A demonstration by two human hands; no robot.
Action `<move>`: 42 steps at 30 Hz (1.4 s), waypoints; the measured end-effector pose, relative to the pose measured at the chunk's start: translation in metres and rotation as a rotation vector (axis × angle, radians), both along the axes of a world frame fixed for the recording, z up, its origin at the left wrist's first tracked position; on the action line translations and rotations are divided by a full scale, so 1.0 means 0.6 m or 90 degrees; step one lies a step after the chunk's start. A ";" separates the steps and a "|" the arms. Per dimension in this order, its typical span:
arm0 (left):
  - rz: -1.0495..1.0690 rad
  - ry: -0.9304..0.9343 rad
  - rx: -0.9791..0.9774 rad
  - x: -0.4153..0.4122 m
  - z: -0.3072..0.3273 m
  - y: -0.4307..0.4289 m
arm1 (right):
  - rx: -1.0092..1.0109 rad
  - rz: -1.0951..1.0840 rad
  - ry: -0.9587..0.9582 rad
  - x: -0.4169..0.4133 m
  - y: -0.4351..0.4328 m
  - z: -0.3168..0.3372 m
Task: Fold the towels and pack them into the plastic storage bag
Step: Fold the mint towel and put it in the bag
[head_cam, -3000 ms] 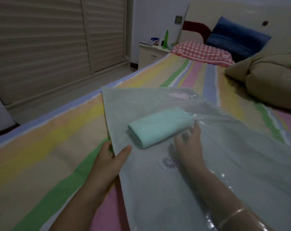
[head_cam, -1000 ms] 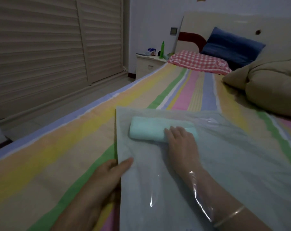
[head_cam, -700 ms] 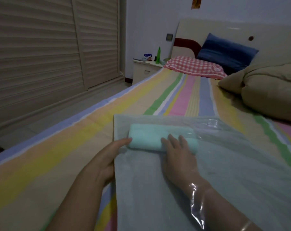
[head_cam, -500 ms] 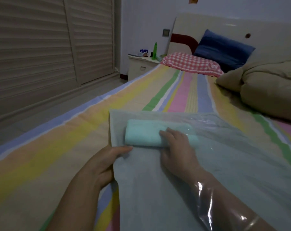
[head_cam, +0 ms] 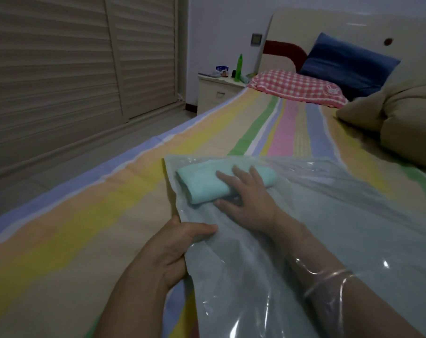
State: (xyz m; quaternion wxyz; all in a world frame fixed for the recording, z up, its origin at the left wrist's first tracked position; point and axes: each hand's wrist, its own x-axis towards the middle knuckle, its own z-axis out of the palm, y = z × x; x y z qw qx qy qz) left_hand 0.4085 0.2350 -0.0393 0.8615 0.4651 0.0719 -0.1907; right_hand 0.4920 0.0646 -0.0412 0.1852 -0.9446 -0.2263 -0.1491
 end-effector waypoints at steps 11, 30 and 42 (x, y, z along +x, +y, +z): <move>0.036 0.011 0.012 -0.005 0.002 -0.008 | -0.079 -0.026 0.011 0.019 0.094 0.001; 0.022 0.003 0.026 0.000 0.008 -0.010 | 0.010 -0.113 -0.037 0.029 -0.028 0.011; 0.168 -0.014 0.249 0.022 0.009 -0.004 | -0.151 -0.090 -0.100 -0.090 -0.062 -0.008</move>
